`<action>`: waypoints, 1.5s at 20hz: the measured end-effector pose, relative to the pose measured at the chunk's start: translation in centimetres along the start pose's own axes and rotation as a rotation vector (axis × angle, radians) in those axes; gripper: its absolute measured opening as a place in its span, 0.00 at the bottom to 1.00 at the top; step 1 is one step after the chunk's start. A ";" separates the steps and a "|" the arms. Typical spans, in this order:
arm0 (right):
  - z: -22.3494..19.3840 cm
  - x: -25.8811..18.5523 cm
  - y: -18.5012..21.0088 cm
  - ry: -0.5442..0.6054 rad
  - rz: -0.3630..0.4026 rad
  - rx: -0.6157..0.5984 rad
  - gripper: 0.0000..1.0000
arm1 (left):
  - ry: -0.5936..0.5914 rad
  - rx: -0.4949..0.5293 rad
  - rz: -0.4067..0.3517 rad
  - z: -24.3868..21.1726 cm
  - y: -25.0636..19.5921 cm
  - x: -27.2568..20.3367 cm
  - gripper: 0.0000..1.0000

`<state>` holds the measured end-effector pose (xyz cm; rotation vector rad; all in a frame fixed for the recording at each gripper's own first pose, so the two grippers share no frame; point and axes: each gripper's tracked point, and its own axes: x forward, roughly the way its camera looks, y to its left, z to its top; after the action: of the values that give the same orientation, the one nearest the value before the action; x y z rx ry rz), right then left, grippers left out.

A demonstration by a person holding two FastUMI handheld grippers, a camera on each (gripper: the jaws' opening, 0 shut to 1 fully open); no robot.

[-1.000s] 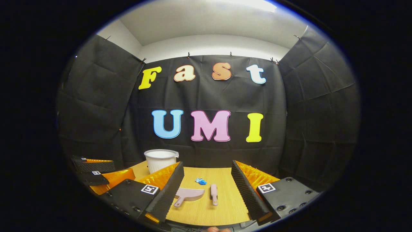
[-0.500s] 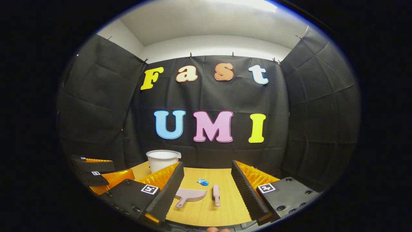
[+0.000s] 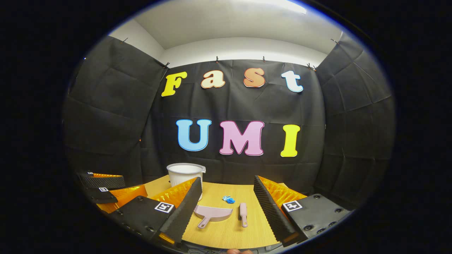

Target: Pick up the small broom and dustpan from the desktop, sweep the trash into the dustpan with the broom, and then empty the trash into the garbage bin.

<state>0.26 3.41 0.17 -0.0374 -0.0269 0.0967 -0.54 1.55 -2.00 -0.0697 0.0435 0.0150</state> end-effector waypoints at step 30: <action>-1.0 1.5 -1.8 0.030 -0.052 0.002 0.91 | 0.056 -0.064 -0.026 -1.2 1.1 1.8 0.78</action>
<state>1.93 1.77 -0.75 -0.0360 0.0020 0.0442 1.16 2.55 -3.32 -0.1348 0.0986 -0.0118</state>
